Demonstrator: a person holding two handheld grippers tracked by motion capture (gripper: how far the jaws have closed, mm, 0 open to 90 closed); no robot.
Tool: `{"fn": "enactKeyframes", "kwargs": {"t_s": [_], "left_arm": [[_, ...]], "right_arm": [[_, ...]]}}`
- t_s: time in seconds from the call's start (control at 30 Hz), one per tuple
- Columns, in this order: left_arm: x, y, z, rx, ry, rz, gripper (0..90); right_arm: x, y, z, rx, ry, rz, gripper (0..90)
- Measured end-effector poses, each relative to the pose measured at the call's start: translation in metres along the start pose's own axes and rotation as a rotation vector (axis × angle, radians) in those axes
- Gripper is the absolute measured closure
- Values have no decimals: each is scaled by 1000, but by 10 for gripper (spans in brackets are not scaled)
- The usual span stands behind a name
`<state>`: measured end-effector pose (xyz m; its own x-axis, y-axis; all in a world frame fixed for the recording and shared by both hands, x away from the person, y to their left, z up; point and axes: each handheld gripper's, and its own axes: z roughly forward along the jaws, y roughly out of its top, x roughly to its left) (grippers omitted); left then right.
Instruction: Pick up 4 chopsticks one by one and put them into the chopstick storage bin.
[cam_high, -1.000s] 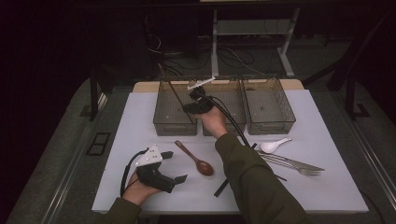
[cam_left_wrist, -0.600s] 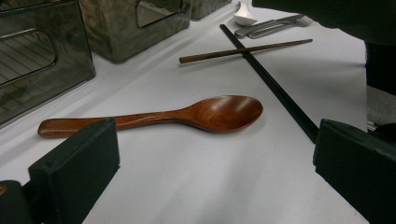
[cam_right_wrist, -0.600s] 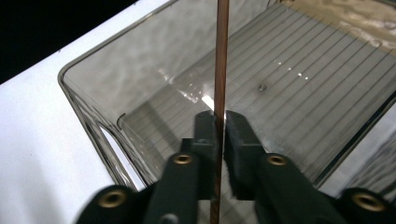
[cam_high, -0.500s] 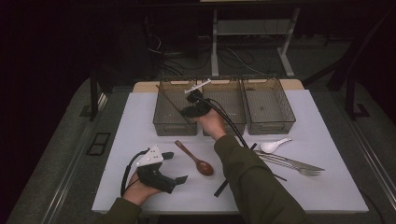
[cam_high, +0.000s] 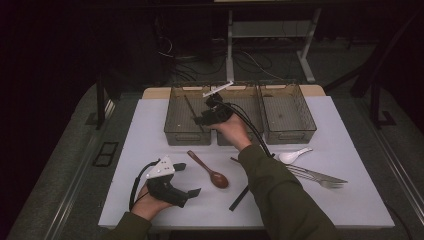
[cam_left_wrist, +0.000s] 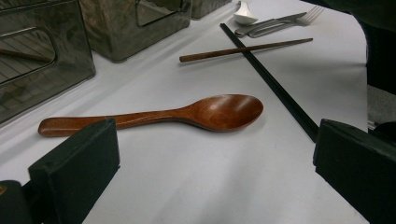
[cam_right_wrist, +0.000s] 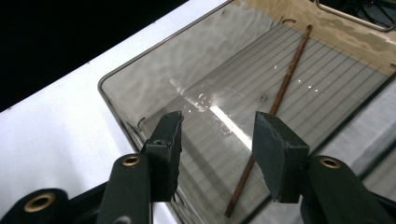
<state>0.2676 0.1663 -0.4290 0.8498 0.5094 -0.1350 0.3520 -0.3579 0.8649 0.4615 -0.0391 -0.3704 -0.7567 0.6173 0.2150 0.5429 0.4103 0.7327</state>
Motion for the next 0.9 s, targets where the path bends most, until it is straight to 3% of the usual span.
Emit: {"fn": "enactKeyframes", "kwargs": {"t_s": [0.2,0.47,0.7,0.9], "left_arm": [[0,0,0,-1,3,0,0],[0,0,0,4,7,-2,0],[0,-1,0,3,9,-6,0],[0,-1,0,4,10,-6,0]], "right_arm": [[-3,-8,-22,-34,18,-27,508],[-4,-28,-47,-69,74,-25,494],[-4,-39,-64,-53,101,-40,407],[-5,-49,-78,-41,89,-60,360]]}}
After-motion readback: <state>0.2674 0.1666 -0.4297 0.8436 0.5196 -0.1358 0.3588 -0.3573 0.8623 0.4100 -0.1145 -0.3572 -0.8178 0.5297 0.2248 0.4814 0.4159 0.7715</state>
